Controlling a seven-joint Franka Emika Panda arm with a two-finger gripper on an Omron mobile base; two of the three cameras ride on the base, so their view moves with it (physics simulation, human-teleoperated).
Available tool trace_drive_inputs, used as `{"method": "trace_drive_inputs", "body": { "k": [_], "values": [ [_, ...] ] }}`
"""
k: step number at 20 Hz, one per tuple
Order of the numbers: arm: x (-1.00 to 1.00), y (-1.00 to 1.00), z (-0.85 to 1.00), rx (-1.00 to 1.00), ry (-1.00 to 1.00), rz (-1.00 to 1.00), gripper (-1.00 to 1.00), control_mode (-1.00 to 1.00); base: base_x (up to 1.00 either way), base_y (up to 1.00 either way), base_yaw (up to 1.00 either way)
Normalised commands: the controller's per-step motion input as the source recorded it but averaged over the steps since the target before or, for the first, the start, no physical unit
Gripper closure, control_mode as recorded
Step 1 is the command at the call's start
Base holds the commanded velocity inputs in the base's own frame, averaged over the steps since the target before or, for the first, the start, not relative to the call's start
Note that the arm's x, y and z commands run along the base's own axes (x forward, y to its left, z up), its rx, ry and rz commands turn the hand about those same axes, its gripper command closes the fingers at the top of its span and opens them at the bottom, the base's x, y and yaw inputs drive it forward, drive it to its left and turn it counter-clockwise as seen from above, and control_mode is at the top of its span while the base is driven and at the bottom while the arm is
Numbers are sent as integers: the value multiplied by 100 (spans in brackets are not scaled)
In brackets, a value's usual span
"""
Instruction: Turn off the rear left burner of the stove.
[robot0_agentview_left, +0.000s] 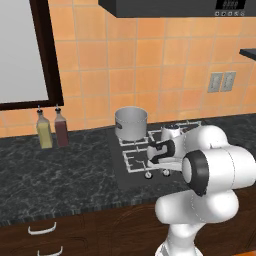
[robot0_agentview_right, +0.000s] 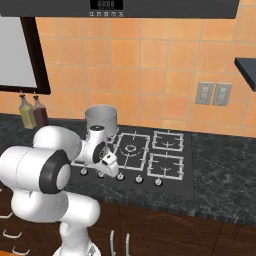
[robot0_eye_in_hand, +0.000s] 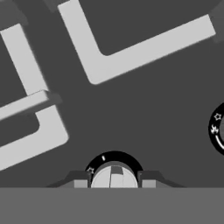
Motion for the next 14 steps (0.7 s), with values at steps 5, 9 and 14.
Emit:
{"method": "trace_drive_inputs", "body": {
  "k": [5, 9, 14],
  "values": [
    [0, 0, -11, 6, 0, -29, 100, -100, 0, 0, 0],
    [0, 0, -17, 2, 0, -30, 100, -100, 0, 0, 0],
    [0, 0, -21, 0, 0, -33, 100, -100, 0, 0, 0]
  ]
}}
